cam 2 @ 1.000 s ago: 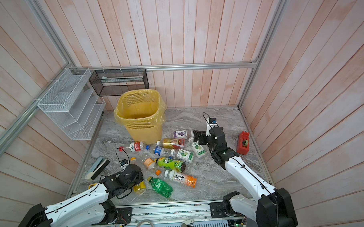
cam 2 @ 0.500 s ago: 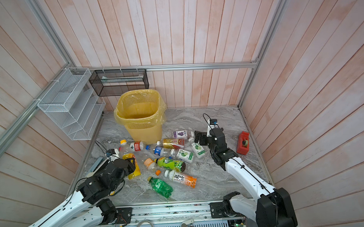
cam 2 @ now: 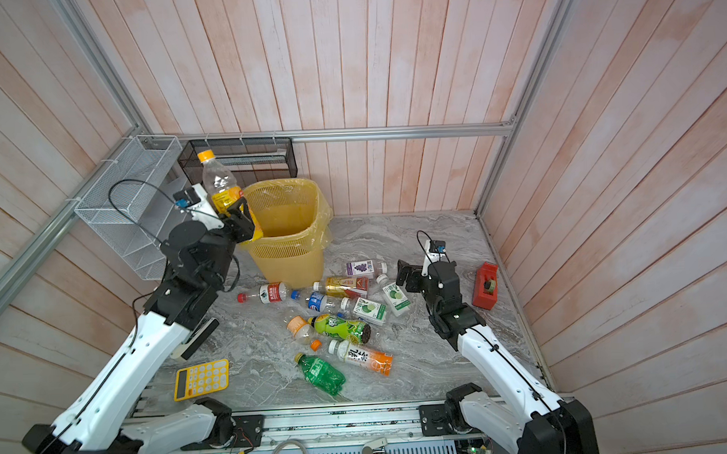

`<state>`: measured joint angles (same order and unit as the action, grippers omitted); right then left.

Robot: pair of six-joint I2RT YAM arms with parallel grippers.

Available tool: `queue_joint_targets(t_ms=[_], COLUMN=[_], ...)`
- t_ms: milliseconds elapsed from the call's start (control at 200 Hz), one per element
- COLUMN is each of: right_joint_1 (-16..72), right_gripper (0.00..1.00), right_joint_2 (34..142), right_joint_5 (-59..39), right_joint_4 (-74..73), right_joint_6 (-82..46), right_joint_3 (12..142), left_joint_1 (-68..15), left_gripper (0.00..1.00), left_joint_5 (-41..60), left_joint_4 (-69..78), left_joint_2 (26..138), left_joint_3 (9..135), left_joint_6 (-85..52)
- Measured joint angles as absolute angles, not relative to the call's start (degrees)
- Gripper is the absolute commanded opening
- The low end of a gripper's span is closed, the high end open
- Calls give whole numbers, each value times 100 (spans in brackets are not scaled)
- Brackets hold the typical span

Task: Throw the plastic bottles in the bin
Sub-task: 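Carry the yellow-label bottle with the left gripper over the bin and open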

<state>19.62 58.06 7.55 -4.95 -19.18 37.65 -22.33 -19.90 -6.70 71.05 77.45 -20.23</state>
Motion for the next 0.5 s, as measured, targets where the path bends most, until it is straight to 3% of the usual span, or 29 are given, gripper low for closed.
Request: queue_joint_targets(t_ms=[185, 310, 500], right_joint_1=[1955, 1953, 1940], right_gripper=[99, 99, 99], right_joint_2=[5959, 5935, 5924], right_joint_5=[580, 587, 589], right_joint_4=[-386, -285, -252], right_joint_6=[-1820, -1782, -1782], right_joint_3=[3981, 3981, 3979], left_joint_1=[-1850, -1872, -1946], left_gripper=[100, 100, 100], left_joint_5=[-760, -495, -587], left_joint_4=[-1288, -1350, -1127], left_joint_2=[9111, 8997, 7819], left_joint_3=[9443, 8750, 7789], left_joint_6=[-2215, -2276, -2220])
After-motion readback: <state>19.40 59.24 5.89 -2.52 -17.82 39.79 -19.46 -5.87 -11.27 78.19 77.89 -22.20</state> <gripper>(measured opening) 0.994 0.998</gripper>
